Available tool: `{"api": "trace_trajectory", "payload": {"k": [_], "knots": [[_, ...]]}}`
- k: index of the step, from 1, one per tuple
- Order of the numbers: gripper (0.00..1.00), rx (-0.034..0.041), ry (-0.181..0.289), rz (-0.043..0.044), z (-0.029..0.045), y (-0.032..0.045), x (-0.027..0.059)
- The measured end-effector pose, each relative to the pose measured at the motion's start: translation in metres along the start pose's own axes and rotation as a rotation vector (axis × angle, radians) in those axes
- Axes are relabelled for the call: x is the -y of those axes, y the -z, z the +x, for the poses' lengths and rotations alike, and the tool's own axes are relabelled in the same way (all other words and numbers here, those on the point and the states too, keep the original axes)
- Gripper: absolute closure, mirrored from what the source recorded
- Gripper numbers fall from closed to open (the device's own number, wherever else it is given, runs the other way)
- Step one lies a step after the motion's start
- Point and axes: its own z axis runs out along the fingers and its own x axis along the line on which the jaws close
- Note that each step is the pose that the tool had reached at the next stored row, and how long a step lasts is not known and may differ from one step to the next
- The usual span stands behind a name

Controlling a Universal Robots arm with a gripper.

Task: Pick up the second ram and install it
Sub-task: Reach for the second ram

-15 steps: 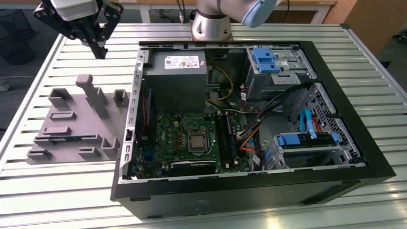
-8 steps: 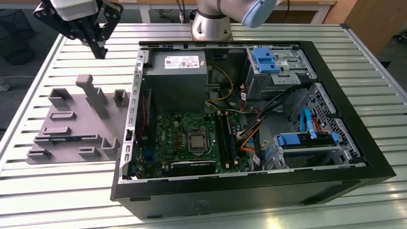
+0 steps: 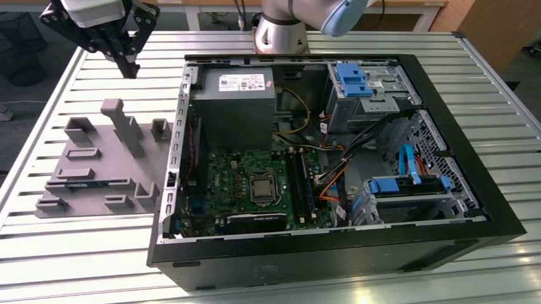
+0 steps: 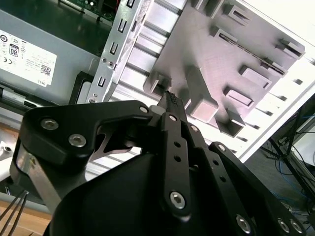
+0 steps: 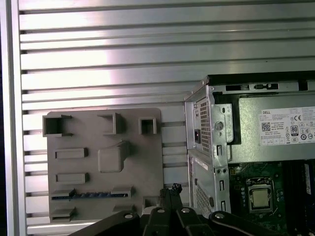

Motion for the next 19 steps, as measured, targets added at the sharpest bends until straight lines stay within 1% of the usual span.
{"api": "trace_trajectory", "payload": {"k": [7, 11, 16, 19], "knots": [[0.89, 0.0, 0.0, 0.0, 0.008, 0.0003, 0.0006], [0.89, -0.0001, 0.0, 0.0, 0.0102, 0.0003, 0.0018], [0.89, 0.0, 0.0, 0.0, 0.0124, 0.0006, 0.0084], [0.89, -0.0001, 0.0, 0.0001, 0.0154, 0.0009, 0.012]]}}
